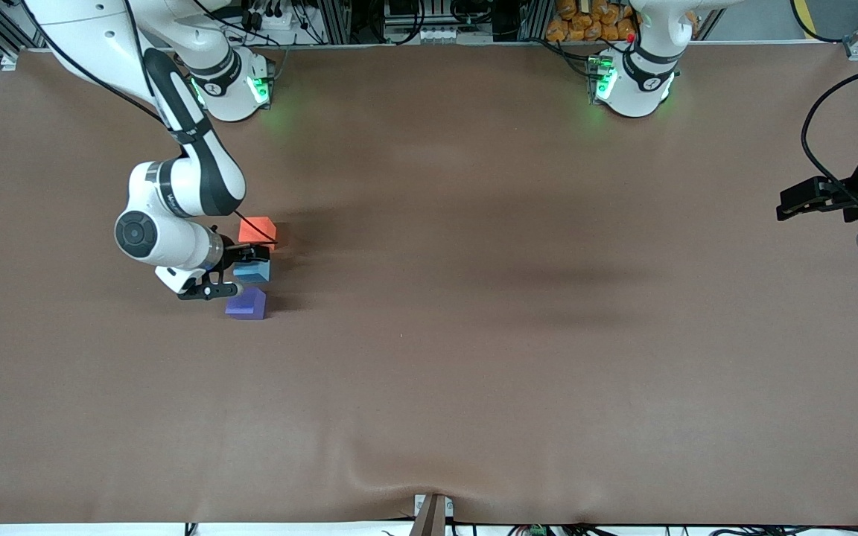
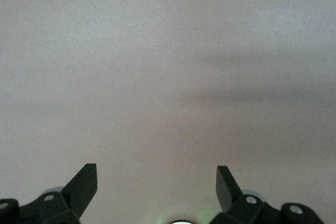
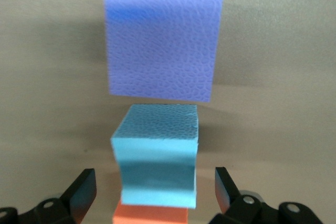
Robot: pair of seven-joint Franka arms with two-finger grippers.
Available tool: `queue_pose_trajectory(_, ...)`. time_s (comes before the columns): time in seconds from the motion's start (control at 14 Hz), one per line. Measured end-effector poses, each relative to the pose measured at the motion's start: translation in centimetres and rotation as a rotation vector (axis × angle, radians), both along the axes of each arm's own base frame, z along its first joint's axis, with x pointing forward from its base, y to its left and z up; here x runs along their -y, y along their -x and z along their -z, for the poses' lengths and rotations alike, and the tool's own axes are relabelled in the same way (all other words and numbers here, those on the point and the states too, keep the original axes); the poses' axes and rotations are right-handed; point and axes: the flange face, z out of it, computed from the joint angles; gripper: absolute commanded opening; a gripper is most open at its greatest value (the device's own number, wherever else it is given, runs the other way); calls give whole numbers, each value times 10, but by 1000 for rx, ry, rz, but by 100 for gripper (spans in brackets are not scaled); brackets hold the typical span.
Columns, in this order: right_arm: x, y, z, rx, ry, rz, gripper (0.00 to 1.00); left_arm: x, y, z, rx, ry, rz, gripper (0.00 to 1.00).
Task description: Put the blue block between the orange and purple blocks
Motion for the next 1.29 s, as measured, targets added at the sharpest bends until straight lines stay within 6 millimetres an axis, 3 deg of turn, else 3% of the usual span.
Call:
queue_pose_trajectory(0.14,-7,-22,-36,-7,-16,-14,100,1,1,-2,3,0,3,100)
queue_pose_trajectory(0.29,-14,-48,-85,12,-34,-28,100,2,3,-6,9,2,25,100)
queue_pose_trajectory(0.5,-9,-89,-174,110,-57,-30,100,1,10,-10,7,3,54,100)
queue_pose_trajectory(0.64,12,-105,-246,142,-52,-23,100,3,17,-11,2,2,57,100)
queue_pose_trajectory(0.79,47,-109,-307,165,-40,4,100,4,22,-12,3,1,59,100)
queue_pose_trajectory(0.93,74,-105,-340,164,-35,28,100,5,23,-13,5,1,60,100)
queue_pose_trajectory(1.07,87,-100,-352,145,-30,37,100,5,23,-13,3,1,60,100)
queue_pose_trajectory(1.29,72,-86,-373,126,-32,1,100,5,23,-12,2,1,60,100)
